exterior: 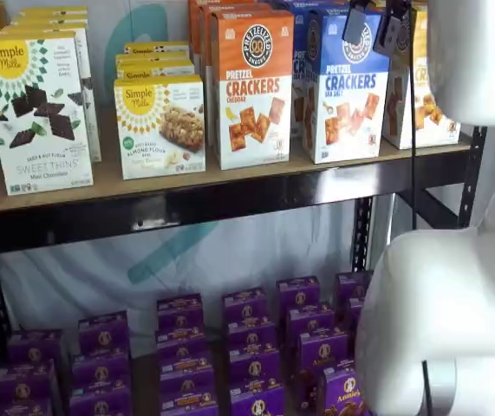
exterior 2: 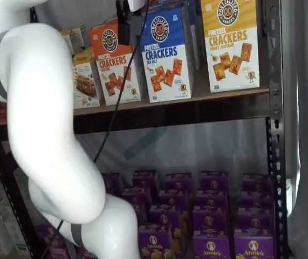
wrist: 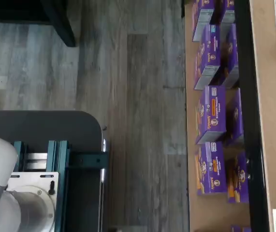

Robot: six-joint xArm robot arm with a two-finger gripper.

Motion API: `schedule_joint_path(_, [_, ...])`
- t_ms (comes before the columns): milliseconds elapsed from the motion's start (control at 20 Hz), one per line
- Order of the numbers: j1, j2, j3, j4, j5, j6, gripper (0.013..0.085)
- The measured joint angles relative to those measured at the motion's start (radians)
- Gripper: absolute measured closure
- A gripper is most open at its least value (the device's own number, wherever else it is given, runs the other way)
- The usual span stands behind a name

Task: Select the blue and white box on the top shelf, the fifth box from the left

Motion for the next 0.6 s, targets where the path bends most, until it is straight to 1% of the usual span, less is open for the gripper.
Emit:
schedule_joint_path(200, [0.025, -0.028, 0.042, -0.002, -0.046, 0.018, 0.013])
schedule_joint_path(350, [0.037, -0.036, 0.056, 0.004, -0.057, 0.032, 0.013])
schedule_joint_path(450, [0.03, -0.036, 0.056, 0.037, -0.054, 0.04, 0.013])
schedule_joint_path(600, [-0.002, -0.04, 0.051, 0.116, -0.064, 0.051, 0.013])
